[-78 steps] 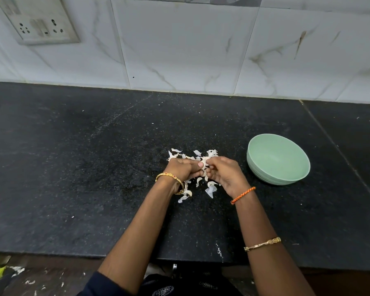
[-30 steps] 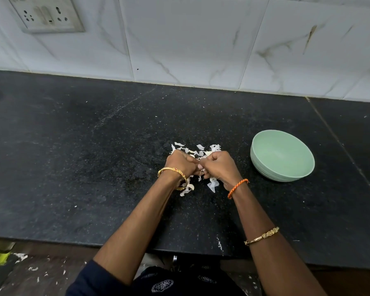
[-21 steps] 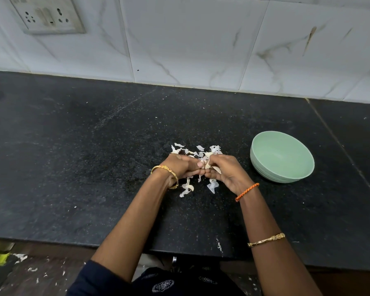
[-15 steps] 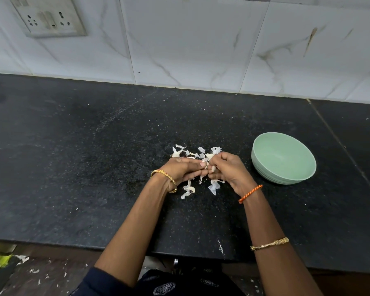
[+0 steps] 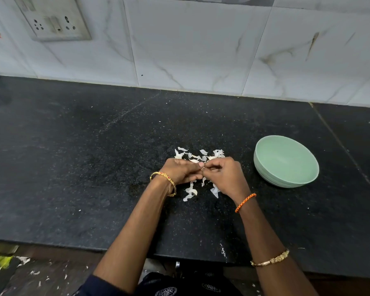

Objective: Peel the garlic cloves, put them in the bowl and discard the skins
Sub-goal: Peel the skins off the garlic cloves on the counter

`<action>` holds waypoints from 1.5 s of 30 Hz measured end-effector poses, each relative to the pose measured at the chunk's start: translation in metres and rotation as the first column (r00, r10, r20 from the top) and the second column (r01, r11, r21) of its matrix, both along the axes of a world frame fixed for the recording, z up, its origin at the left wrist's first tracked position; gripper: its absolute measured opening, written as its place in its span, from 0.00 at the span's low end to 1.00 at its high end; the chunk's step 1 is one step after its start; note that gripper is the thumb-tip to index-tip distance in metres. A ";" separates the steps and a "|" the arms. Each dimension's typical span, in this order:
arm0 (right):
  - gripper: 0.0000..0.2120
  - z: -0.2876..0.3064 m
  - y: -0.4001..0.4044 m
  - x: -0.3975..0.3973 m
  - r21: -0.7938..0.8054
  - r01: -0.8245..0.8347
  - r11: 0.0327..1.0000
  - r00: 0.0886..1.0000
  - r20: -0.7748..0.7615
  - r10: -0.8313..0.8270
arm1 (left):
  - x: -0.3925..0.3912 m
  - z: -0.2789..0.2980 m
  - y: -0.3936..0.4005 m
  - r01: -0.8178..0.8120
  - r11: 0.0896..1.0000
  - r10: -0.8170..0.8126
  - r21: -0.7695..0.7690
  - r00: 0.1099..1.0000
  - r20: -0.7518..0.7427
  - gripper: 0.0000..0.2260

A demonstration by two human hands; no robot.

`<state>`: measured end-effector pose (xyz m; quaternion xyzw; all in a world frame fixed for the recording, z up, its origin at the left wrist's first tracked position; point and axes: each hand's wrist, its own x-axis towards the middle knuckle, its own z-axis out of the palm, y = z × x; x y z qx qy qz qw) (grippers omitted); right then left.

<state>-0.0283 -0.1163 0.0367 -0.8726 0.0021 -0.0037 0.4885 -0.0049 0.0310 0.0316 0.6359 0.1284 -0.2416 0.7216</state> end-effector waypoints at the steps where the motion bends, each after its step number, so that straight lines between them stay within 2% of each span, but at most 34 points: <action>1: 0.03 0.000 0.001 -0.001 -0.006 0.002 1.000 1.000 0.004 -0.002 | -0.001 0.000 0.000 0.008 1.000 -0.008 0.024 1.000 0.027 0.03; 4: 0.03 -0.001 0.004 -0.004 -0.024 -0.005 1.000 1.000 0.001 0.005 | -0.005 -0.001 -0.001 -0.010 0.997 0.002 0.081 0.995 0.105 0.02; 8: 0.02 -0.003 0.007 -0.005 0.032 0.026 0.999 1.000 -0.012 -0.025 | -0.003 -0.006 -0.001 -0.024 0.976 -0.016 0.218 0.984 0.180 0.03; 11: 0.05 -0.007 0.015 -0.008 0.025 0.079 0.997 0.996 0.035 -0.080 | -0.001 -0.012 -0.003 -0.034 0.903 -0.087 0.427 0.962 0.260 0.04; 14: 0.07 -0.013 0.021 -0.010 0.009 0.119 0.993 0.989 0.083 -0.119 | -0.002 -0.014 -0.005 -0.072 0.867 -0.099 0.493 0.945 0.311 0.06; 20: 0.07 -0.016 0.020 -0.008 0.042 0.154 0.987 0.984 0.085 -0.157 | -0.003 -0.016 -0.009 -0.079 0.904 -0.040 0.420 0.963 0.267 0.03; 24: 0.06 -0.017 0.016 -0.006 0.084 0.110 0.990 0.994 -0.029 -0.108 | -0.001 -0.016 -0.006 -0.035 0.910 -0.054 0.414 0.978 0.202 0.03; 28: 0.02 -0.015 0.004 0.001 0.305 0.099 0.947 0.980 -0.195 -0.040 | 0.000 0.000 0.000 -0.002 0.978 -0.017 0.207 0.996 0.090 0.05; 32: 0.03 -0.006 0.002 0.007 0.423 0.132 0.897 0.971 -0.239 -0.031 | 0.005 0.021 0.004 0.014 0.998 -0.019 0.066 0.997 0.071 0.01; 37: 0.07 0.005 -0.002 0.011 0.500 0.095 0.861 0.954 -0.293 0.064 | 0.006 0.023 0.011 0.062 0.989 -0.077 0.132 0.990 0.114 0.05; 45: 0.09 0.008 -0.006 0.013 0.559 0.131 0.819 0.927 -0.362 0.099 | 0.002 0.019 0.010 0.047 0.997 -0.057 0.069 0.985 0.163 0.02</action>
